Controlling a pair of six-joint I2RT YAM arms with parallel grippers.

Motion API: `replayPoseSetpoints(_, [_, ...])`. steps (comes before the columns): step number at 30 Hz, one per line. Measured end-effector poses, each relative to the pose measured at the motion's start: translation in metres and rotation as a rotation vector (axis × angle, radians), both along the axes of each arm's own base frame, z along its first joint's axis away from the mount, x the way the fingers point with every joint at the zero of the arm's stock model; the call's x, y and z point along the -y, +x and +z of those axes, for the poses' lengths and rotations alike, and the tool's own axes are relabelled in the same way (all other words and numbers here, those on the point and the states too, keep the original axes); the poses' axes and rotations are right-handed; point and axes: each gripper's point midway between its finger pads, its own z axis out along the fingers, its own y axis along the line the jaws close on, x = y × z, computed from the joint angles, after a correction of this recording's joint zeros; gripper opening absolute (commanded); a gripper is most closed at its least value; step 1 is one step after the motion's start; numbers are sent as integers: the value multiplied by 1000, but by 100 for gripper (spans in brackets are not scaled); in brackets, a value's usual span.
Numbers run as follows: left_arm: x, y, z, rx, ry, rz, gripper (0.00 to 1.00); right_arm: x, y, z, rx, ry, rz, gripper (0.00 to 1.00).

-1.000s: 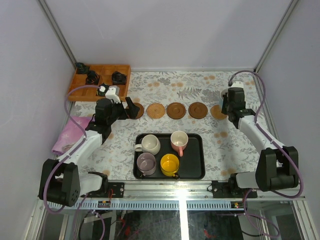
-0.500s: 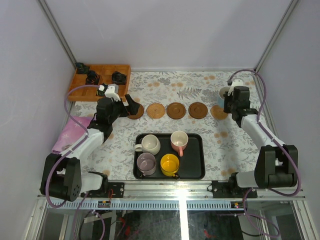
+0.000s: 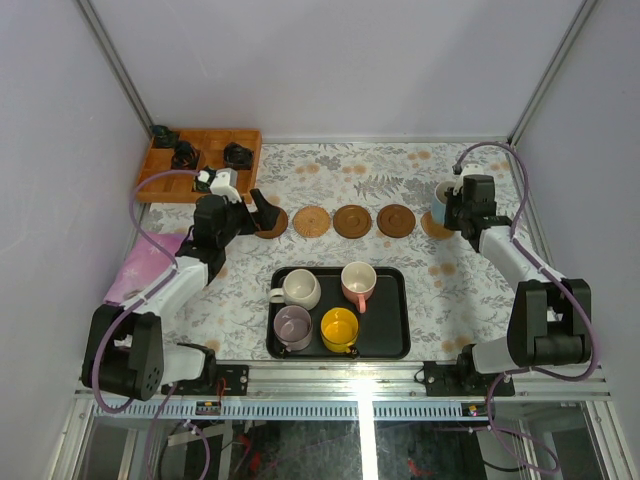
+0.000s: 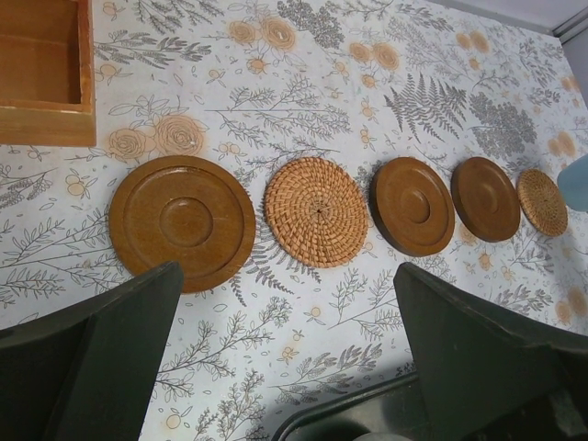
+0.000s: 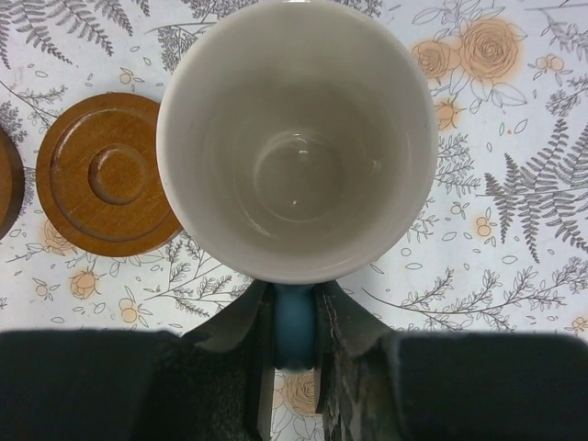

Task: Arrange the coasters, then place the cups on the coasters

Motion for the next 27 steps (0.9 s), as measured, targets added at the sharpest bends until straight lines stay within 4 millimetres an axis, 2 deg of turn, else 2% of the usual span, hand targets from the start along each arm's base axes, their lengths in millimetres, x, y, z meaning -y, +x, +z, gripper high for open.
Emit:
replayPoseSetpoints(9, [0,1,-8,-22,4,0,100,-1,-5,-20,-67,11,-12,0])
replayPoseSetpoints(27, [0,1,-10,-28,5,0,100,-1,-2,-31,-89,16,-18,0])
